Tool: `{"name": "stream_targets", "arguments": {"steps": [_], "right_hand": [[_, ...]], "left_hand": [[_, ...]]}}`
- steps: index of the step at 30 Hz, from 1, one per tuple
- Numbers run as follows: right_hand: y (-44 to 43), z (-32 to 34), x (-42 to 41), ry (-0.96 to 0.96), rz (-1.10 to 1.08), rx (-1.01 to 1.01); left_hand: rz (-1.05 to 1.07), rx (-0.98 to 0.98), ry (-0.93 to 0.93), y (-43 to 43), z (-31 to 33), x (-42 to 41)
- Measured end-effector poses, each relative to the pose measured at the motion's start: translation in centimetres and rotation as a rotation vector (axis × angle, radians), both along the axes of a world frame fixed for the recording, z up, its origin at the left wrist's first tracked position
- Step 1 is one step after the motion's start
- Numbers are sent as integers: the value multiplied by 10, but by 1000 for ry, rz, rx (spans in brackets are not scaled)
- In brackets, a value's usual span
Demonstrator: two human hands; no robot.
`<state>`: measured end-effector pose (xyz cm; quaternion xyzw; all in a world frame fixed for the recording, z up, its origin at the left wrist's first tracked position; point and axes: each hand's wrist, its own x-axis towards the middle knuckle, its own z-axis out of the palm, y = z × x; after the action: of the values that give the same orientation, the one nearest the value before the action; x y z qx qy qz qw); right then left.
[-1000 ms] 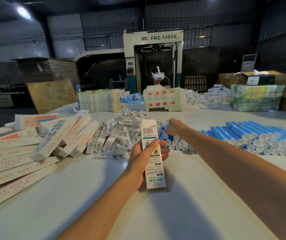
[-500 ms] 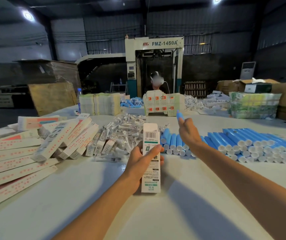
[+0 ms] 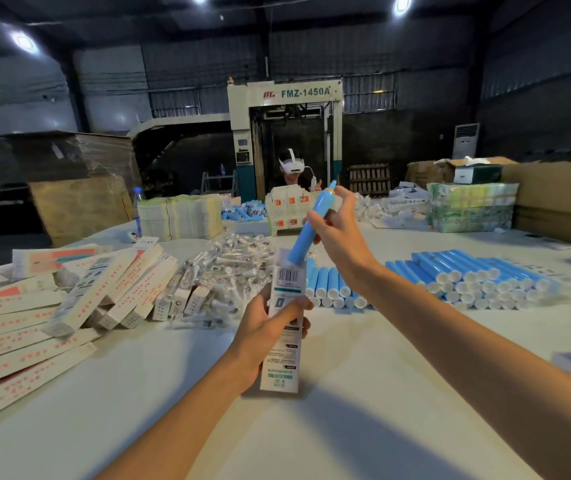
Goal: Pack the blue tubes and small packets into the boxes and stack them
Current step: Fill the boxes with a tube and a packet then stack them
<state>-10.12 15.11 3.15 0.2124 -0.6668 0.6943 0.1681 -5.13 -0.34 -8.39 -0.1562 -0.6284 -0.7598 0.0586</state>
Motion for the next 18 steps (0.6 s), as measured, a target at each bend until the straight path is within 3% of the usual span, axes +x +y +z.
{"name": "stream_targets", "arguments": {"steps": [6, 14, 18], "right_hand": [[6, -1, -9, -43, 158, 252], [-4, -32, -13, 41, 107, 582], [-17, -63, -20, 51, -29, 435]], "left_hand": [[12, -45, 35, 0, 0, -2], [182, -18, 3, -6, -5, -11], [434, 20, -40, -28, -9, -22]]}}
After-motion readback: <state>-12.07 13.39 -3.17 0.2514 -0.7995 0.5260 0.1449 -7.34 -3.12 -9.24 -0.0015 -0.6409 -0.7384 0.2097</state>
